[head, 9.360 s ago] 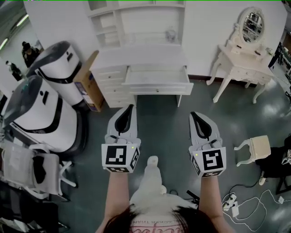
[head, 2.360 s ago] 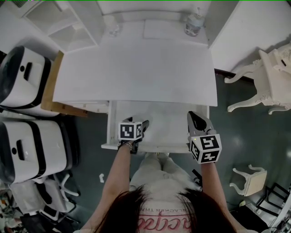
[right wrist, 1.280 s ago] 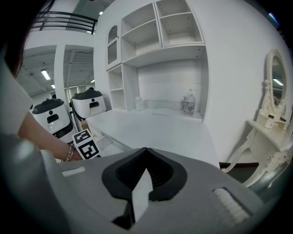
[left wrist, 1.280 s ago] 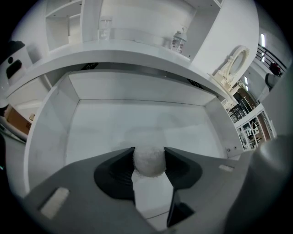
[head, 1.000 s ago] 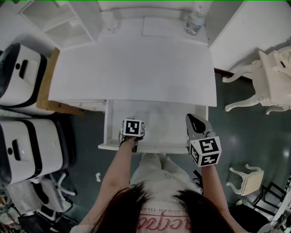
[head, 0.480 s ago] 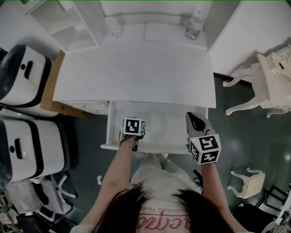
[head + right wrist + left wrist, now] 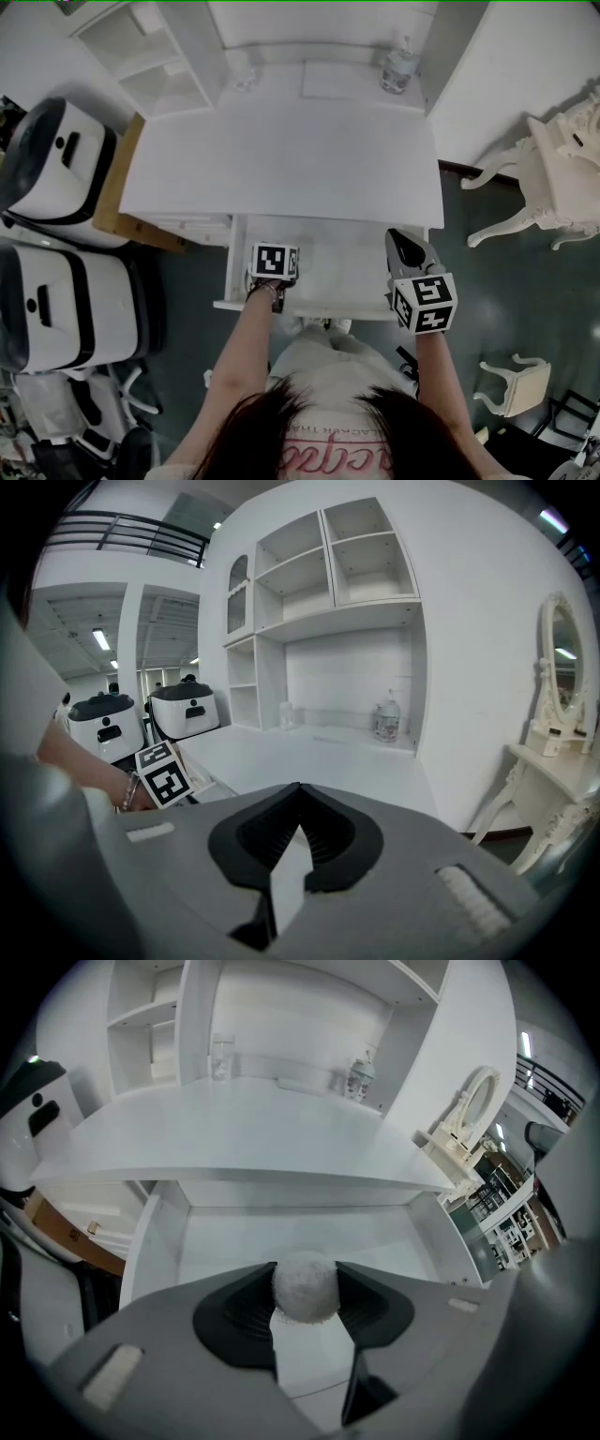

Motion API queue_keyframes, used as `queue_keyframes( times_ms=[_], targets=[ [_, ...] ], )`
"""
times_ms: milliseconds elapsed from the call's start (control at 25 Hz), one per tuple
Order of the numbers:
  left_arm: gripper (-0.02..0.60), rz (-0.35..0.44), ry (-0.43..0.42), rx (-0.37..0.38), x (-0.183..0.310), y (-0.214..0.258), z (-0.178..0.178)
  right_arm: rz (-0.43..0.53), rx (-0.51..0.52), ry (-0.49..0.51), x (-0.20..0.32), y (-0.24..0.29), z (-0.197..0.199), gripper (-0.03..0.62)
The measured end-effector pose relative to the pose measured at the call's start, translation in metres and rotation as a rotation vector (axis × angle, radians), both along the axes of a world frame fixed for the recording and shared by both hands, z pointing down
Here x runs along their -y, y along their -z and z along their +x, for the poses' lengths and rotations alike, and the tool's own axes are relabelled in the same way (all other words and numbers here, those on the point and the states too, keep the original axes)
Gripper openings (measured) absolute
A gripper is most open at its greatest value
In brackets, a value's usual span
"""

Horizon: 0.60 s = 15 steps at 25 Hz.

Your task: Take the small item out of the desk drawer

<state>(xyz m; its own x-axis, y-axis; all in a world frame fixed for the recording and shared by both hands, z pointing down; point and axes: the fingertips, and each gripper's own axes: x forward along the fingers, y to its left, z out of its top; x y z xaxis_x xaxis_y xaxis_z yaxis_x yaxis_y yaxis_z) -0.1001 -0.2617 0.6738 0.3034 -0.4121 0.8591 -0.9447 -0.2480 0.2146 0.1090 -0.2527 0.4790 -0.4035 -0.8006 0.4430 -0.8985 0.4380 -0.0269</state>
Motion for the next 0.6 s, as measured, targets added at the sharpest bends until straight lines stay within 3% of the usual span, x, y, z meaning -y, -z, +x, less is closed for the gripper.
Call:
queue_keyframes(
  times_ms=[320, 600],
  targets=[
    [0.195, 0.029, 0.007, -0.012, 0.005, 0.022, -0.004, 0.036, 0.013, -0.007, 0.01, 0.014, -0.001, 0.002],
    [0.195, 0.098, -0.003, -0.013, 0.015, 0.048, -0.007, 0.053, 0.007, 0.017, 0.015, 0.022, -0.01, 0.002]
  ],
)
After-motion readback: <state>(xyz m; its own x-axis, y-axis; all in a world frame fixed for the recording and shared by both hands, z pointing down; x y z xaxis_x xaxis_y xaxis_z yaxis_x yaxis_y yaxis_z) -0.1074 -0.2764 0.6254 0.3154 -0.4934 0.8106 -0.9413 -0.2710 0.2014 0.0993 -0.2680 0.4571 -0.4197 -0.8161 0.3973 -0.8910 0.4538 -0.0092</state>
